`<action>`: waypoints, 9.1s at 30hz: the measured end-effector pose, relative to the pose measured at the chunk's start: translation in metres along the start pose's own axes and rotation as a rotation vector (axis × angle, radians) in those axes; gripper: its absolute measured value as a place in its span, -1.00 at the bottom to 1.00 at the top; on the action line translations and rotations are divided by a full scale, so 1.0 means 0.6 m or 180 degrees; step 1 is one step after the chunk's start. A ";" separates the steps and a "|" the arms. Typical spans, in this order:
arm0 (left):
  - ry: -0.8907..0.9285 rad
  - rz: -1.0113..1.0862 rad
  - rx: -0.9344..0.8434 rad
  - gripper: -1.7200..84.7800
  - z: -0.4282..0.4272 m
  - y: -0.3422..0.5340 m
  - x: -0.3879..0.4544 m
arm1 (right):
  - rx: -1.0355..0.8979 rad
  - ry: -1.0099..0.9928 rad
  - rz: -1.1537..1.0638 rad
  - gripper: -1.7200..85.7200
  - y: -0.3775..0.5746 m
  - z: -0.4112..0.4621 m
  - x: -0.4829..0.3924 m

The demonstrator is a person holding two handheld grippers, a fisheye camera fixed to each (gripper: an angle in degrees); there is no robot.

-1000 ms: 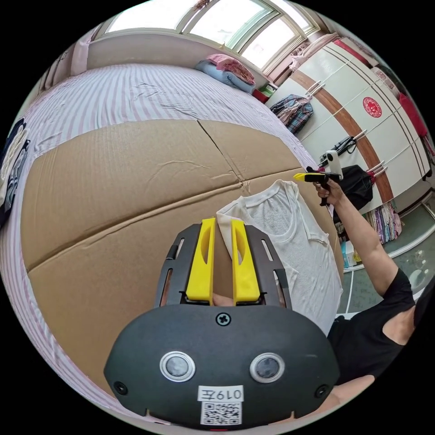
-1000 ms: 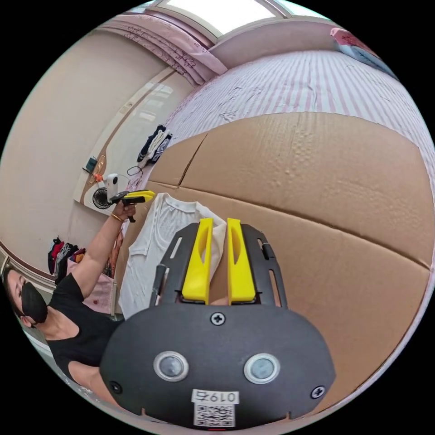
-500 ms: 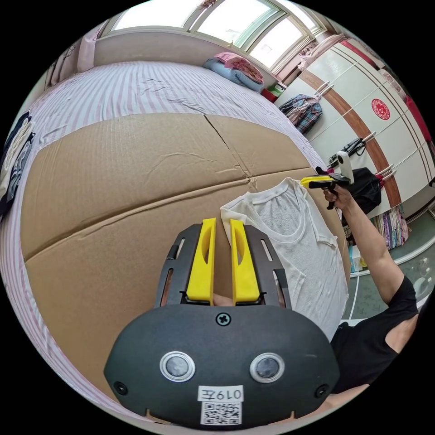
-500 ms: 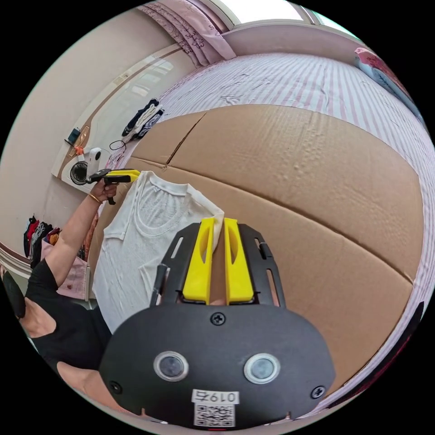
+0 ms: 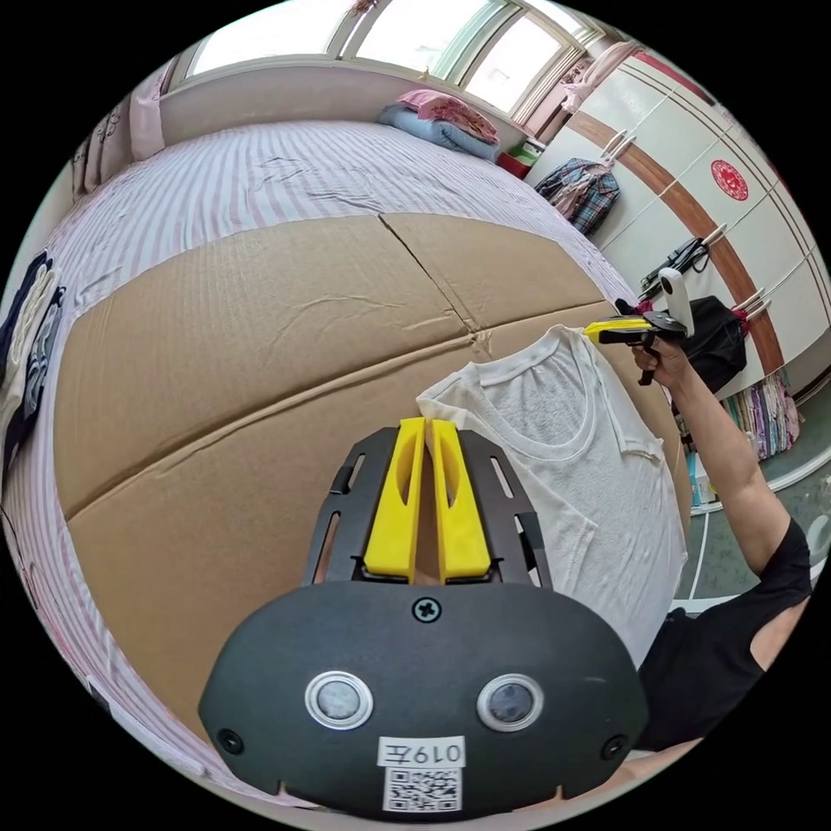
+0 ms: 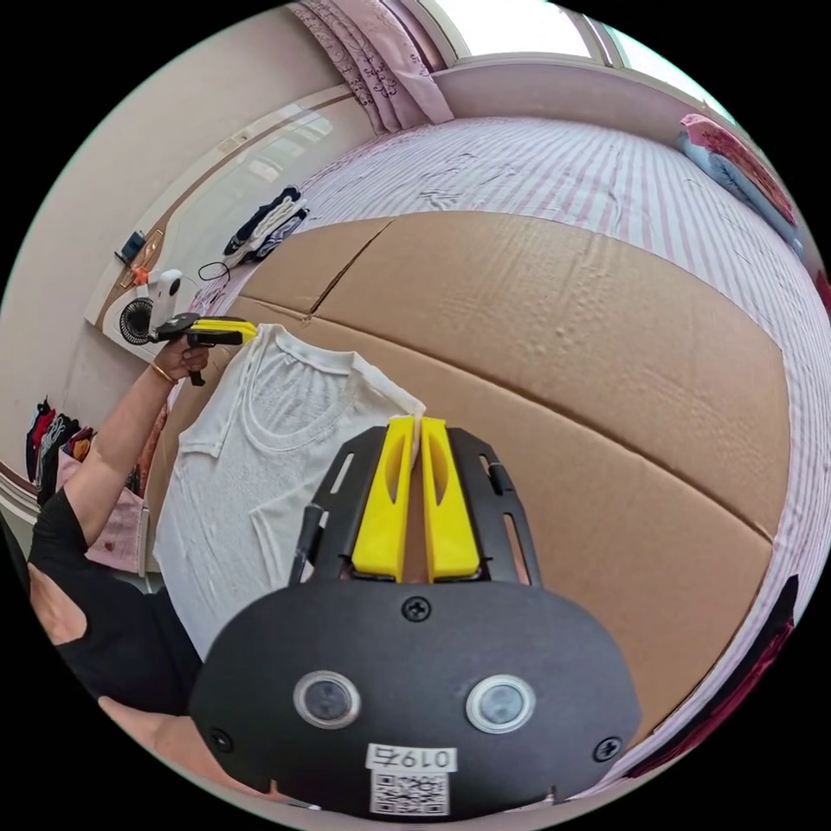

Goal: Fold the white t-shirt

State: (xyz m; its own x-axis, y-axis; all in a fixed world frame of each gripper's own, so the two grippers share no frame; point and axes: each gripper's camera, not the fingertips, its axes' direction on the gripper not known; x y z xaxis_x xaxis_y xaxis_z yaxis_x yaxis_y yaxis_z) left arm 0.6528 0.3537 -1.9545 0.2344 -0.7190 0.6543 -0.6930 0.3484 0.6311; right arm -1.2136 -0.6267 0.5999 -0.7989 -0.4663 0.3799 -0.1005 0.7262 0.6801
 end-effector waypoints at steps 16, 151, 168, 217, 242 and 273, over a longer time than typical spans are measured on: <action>-0.0309 -0.0024 -0.0038 -0.93 0.014 0.005 0.028 | 0.0063 0.0311 0.0122 -0.97 0.023 0.000 -0.047; -0.0901 0.1991 0.0566 -0.94 0.595 0.372 0.913 | 0.0758 0.1610 -0.1238 -0.83 0.669 0.614 -0.457; -0.0777 0.1999 0.0151 -0.95 0.648 0.485 0.996 | 0.0115 0.2488 -0.1561 -0.83 0.857 0.947 -0.533; -0.0636 0.0748 0.1675 -0.94 0.133 1.425 1.088 | 0.1091 0.0131 -0.0891 -0.98 1.538 1.396 -0.767; -0.1812 -0.0779 0.1315 -0.94 -0.057 1.792 0.948 | 0.1079 0.1257 -0.0799 -0.94 1.782 1.558 -0.736; -0.0934 -0.0941 0.0790 -0.94 -0.159 1.898 0.843 | 0.0463 0.2553 -0.0321 -0.64 1.963 1.604 -0.611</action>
State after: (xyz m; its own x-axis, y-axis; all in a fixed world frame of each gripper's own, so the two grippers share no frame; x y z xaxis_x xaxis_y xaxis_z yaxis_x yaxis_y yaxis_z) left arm 0.0474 0.4440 -0.8649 0.2685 -0.9173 0.2941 -0.7758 -0.0250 0.6305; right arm -1.6098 0.8858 0.6583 -0.1207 -0.7121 0.6916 -0.2692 0.6941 0.6677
